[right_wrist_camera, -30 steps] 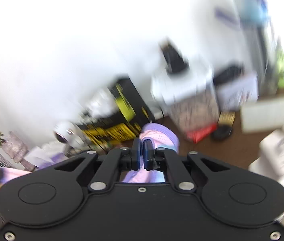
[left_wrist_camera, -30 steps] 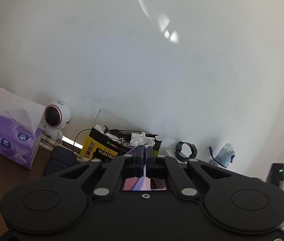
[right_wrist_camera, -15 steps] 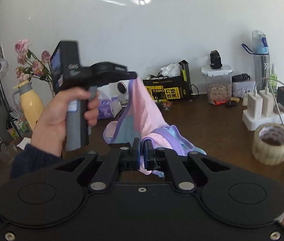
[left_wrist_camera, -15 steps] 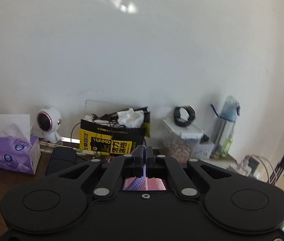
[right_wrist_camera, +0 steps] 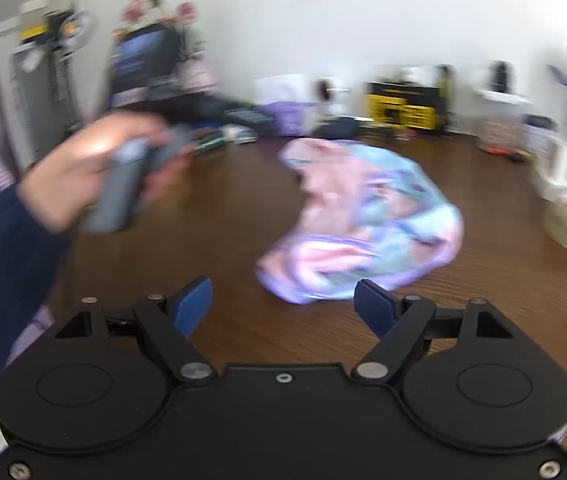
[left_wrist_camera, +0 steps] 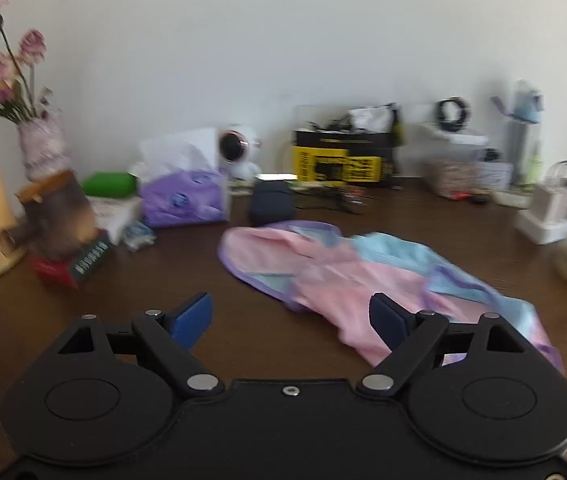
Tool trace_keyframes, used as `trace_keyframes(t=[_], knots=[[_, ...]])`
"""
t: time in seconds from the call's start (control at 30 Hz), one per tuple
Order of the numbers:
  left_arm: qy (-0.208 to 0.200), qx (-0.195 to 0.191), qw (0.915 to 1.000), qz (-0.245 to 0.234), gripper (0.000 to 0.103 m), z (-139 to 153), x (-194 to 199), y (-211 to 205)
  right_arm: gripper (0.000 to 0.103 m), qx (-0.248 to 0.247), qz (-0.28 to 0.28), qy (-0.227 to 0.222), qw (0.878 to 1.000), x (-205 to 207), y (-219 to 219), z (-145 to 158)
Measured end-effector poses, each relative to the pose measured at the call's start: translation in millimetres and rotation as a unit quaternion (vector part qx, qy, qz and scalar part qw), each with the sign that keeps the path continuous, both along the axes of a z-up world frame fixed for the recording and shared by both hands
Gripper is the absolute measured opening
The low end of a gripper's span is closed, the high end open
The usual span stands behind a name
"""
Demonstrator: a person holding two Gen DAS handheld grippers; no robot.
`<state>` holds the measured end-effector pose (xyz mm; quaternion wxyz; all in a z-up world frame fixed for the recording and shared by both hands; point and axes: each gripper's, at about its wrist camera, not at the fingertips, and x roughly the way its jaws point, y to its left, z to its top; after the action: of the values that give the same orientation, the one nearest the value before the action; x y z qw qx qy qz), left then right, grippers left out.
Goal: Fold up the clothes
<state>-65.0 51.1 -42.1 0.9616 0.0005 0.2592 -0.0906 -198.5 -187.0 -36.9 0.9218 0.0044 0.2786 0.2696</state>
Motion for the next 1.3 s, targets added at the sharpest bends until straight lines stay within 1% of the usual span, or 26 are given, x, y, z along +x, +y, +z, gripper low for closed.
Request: trace_keyframes(t=[0.03,0.1,0.17,0.2,0.23,0.27,0.3,0.37,0.4,0.47,0.5,0.53,0.6,0.67,0.7,0.73,0.77,0.8,0.83,0.87,0.97,1.1,1.13,1.2,1.23,1.3], knots=[[-0.001,-0.01,0.9989,-0.046,0.085,0,-16,-14,0.083,0.002,-0.023,-0.003,1.0,-1,-13,1],[-0.01,0.047,0.9951,-0.086,0.085,-6,-29,-46,0.083,0.005,-0.078,-0.022,0.997,-3,-37,6],[-0.019,0.115,0.9864,-0.116,0.083,-14,-40,-80,0.083,0.007,-0.1,-0.037,0.994,-4,-50,6],[-0.017,0.143,0.9825,-0.119,0.071,-20,-40,-90,0.084,0.006,-0.107,-0.041,0.993,-3,-54,6],[-0.013,0.168,0.9787,-0.116,0.045,-27,-38,-99,0.084,0.0,-0.114,-0.039,0.993,-3,-57,2],[-0.005,0.176,0.9776,-0.116,0.03,-32,-37,-101,0.084,-0.006,-0.121,-0.037,0.992,-2,-59,-1],[0.004,0.177,0.9774,-0.116,0.005,-36,-35,-101,0.084,-0.014,-0.126,-0.036,0.991,-2,-61,-4],[0.022,0.179,0.9768,-0.115,0.005,-45,-32,-99,0.084,-0.036,-0.125,-0.041,0.991,-6,-59,-11],[0.023,0.181,0.9768,-0.112,0.004,-50,-33,-97,0.084,-0.045,-0.121,-0.048,0.99,-6,-57,-13],[0.009,0.161,0.9818,-0.1,0.002,-53,-41,-87,0.084,-0.064,-0.114,-0.061,0.99,-7,-53,-15],[-0.002,0.152,0.9839,-0.094,0.001,-54,-44,-82,0.084,-0.074,-0.107,-0.069,0.989,-6,-50,-15],[-0.029,0.151,0.9844,-0.086,0.001,-49,-53,-78,0.084,-0.084,-0.1,-0.078,0.988,-5,-47,-15],[-0.08,0.176,0.9785,-0.073,0.001,-36,-69,-78,0.084,-0.104,-0.085,-0.096,0.986,-2,-39,-14],[-0.115,0.175,0.9744,-0.083,0.001,-18,-90,-77,0.084,-0.134,-0.064,-0.115,0.982,2,-30,-12],[-0.131,0.172,0.9722,-0.089,0.001,-8,-100,-75,0.084,-0.174,-0.041,-0.133,0.975,5,-22,-14],[-0.144,0.171,0.9697,-0.098,0.001,-1,-110,-75,0.084,-0.239,-0.003,-0.163,0.957,8,-9,-19],[-0.157,0.169,0.967,-0.108,0.001,5,-119,-74,0.084,-0.315,0.039,-0.206,0.926,9,5,-28],[-0.165,0.172,0.9647,-0.112,0.001,6,-125,-71,0.084,-0.372,0.071,-0.25,0.891,7,16,-36],[-0.166,0.17,0.965,-0.11,0.001,6,-130,-69,0.084,-0.409,0.097,-0.293,0.859,6,25,-42],[-0.166,0.167,0.9661,-0.106,0.001,5,-135,-66,0.084,-0.423,0.123,-0.32,0.838,6,32,-44],[-0.158,0.155,0.9705,-0.096,0.001,0,-146,-58,0.083,-0.426,0.197,-0.333,0.818,11,51,-33],[-0.149,0.169,0.971,-0.08,0.001,-7,-152,-52,0.083,-0.439,0.202,-0.368,0.794,23,80,-34],[-0.149,0.167,0.9718,-0.075,0.001,-7,-153,-50,0.083,-0.443,0.208,-0.367,0.791,25,87,-37],[-0.145,0.154,0.9748,-0.07,0.001,-6,-154,-46,0.083,-0.449,0.231,-0.378,0.776,23,101,-47],[-0.143,0.149,0.9759,-0.07,0.001,-6,-154,-45,0.08,-0.451,0.238,-0.389,0.768,21,107,-52],[-0.139,0.141,0.9777,-0.07,0.001,-7,-155,-42,0.054,-0.46,0.232,-0.414,0.75,19,118,-61]])
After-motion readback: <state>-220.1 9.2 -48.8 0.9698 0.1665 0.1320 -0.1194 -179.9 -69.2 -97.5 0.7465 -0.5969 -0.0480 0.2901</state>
